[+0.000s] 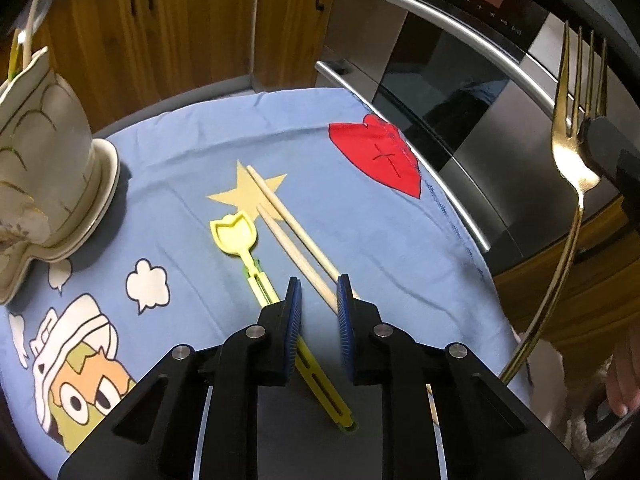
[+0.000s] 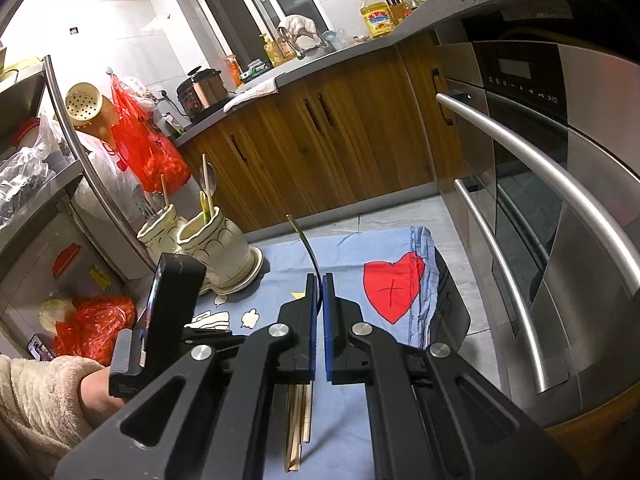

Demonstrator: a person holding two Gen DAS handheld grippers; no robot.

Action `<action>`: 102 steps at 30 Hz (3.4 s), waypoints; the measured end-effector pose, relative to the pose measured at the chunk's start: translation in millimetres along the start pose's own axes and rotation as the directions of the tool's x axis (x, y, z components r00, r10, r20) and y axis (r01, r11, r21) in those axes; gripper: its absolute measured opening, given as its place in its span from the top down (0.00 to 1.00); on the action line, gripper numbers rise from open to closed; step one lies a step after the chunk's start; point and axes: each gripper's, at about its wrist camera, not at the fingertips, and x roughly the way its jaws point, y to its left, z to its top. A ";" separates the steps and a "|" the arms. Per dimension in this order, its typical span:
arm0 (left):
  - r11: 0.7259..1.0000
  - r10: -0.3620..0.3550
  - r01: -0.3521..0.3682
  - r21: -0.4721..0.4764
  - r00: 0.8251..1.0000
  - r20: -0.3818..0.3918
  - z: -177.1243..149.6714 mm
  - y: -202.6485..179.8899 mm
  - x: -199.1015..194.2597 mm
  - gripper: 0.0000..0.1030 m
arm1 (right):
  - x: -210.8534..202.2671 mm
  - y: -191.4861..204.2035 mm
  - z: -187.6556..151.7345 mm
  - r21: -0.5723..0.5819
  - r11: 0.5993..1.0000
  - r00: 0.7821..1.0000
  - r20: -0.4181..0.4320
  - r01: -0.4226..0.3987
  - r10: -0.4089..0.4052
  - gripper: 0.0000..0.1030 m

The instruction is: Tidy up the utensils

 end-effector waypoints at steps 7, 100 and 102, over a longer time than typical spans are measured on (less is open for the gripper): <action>0.993 0.099 -0.098 0.071 0.995 -0.010 8.7 -18.5 9.9 0.81 | -8.1 7.6 -0.6 -0.024 1.000 1.000 0.010 -0.012 0.012 0.98; 0.989 0.099 0.016 -0.147 0.666 0.739 12.3 195.7 -250.2 0.94 | 73.9 184.3 140.6 -0.250 0.968 0.948 0.309 0.004 0.076 0.97; 0.987 0.083 0.047 -0.151 0.658 0.749 14.6 204.8 -241.6 0.94 | 83.1 187.9 142.2 -0.257 0.966 0.945 0.321 0.019 0.067 0.98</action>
